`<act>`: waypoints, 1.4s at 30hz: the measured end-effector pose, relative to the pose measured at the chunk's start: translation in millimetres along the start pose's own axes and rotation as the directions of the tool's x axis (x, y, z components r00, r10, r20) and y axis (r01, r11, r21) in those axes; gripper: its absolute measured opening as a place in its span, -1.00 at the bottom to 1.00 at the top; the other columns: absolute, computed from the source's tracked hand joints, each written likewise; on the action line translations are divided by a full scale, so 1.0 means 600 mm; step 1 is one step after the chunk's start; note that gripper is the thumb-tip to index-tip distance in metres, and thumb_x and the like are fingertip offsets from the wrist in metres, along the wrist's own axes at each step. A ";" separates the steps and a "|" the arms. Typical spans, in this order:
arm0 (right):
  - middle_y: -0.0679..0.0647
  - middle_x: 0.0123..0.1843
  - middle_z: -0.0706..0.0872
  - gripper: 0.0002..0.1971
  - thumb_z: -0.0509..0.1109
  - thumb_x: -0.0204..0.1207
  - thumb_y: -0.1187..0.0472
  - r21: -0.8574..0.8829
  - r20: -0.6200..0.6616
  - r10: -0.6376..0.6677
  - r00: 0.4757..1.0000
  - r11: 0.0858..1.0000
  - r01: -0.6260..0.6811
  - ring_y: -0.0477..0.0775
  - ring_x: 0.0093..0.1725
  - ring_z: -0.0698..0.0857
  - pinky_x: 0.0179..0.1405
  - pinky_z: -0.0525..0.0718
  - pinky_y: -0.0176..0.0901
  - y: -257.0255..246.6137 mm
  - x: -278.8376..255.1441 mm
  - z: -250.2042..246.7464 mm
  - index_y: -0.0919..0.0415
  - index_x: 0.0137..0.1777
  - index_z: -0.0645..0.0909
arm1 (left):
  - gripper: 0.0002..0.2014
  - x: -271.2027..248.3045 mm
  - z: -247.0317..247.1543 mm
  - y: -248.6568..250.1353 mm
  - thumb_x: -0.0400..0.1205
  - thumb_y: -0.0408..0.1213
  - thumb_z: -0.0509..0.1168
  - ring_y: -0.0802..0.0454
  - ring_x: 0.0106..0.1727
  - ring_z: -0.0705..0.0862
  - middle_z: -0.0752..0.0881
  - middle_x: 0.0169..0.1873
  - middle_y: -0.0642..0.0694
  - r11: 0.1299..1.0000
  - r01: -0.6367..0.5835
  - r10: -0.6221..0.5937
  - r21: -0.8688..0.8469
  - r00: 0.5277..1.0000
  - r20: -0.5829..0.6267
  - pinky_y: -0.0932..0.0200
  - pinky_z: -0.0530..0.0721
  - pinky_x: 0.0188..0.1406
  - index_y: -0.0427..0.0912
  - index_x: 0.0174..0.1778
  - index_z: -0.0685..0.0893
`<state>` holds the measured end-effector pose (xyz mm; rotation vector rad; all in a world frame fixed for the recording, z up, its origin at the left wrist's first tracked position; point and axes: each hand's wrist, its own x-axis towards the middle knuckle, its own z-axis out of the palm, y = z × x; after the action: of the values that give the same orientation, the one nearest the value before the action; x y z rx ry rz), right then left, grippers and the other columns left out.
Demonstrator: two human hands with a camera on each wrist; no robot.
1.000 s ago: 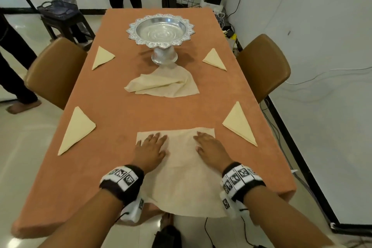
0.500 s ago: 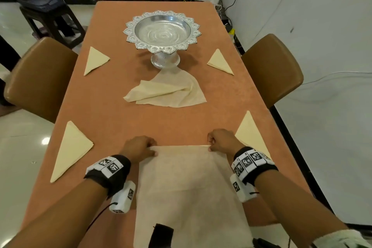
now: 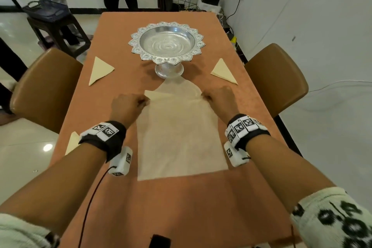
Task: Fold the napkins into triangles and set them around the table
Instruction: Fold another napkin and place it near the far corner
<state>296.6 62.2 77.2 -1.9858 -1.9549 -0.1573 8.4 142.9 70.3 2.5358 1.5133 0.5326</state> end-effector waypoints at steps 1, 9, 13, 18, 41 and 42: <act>0.02 -0.25 0.80 -0.85 0.41 0.45 0.29 -0.010 -0.131 -0.033 0.991 0.999 0.032 0.16 -0.21 0.73 0.00 0.56 0.04 -0.006 -0.009 -0.018 0.06 -0.10 0.78 | -0.79 -0.008 -0.018 0.006 0.66 -0.07 0.29 -0.17 -0.20 0.70 0.81 -0.22 -0.10 0.999 -0.049 0.051 0.018 0.994 -0.093 0.02 0.49 -0.07 -0.03 0.00 0.80; 0.03 -0.01 0.79 -0.83 0.39 0.48 0.24 -0.071 -0.284 -0.373 0.883 0.927 0.369 0.10 0.07 0.69 0.35 0.37 0.14 -0.021 -0.268 -0.061 0.10 0.03 0.72 | -0.67 -0.257 -0.046 0.079 0.61 0.01 0.16 -0.08 -0.01 0.71 0.80 -0.06 -0.07 0.981 -0.175 0.191 0.085 0.953 -0.235 -0.15 0.43 0.26 -0.03 -0.01 0.79; -0.05 0.05 0.79 -0.81 0.32 0.50 0.18 -0.005 -0.118 -0.424 0.898 0.905 0.426 0.03 0.14 0.69 0.42 0.34 0.20 -0.022 -0.391 -0.020 0.05 0.03 0.73 | -0.50 -0.381 0.013 0.091 0.72 0.10 -0.04 -0.01 0.03 0.76 0.81 -0.03 0.04 0.971 -0.218 0.227 0.093 0.969 -0.101 -0.14 0.38 0.33 0.01 -0.10 0.79; -0.10 0.03 0.78 -0.78 0.25 0.50 0.11 0.013 -0.015 -0.390 0.921 0.921 0.390 -0.02 0.13 0.62 0.40 0.32 0.12 -0.033 -0.505 0.008 0.01 -0.02 0.74 | -0.34 -0.494 0.052 0.098 0.73 0.16 -0.22 0.04 0.02 0.77 0.82 -0.07 0.09 0.977 -0.195 0.192 0.082 0.980 0.043 -0.13 0.30 0.39 0.01 -0.12 0.79; 0.05 0.67 0.18 -0.46 0.09 0.68 -0.07 0.066 0.522 0.114 0.845 0.983 -0.173 0.06 0.63 0.20 0.58 0.14 0.06 -0.073 -0.436 0.010 0.10 0.62 0.21 | -0.24 -0.418 0.057 0.131 0.58 0.38 -0.19 0.00 0.65 0.15 0.17 0.66 -0.02 0.991 0.059 -0.111 0.121 0.866 0.488 -0.19 0.09 0.60 0.06 0.65 0.17; 0.06 0.71 0.04 -0.40 0.03 0.69 -0.12 0.029 0.572 0.135 0.809 0.982 -0.185 0.08 0.66 0.09 0.61 0.05 0.13 -0.070 -0.419 0.026 0.10 0.66 0.09 | -0.25 -0.398 0.073 0.127 0.62 0.36 -0.18 -0.03 0.68 0.03 0.03 0.69 -0.05 0.985 0.061 -0.139 0.159 0.827 0.544 -0.23 0.03 0.60 0.05 0.68 0.06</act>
<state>241.8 -171.2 -10.3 -2.3104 -2.0504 0.6270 -15.5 -99.7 -1.8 2.3741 1.4682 -0.3206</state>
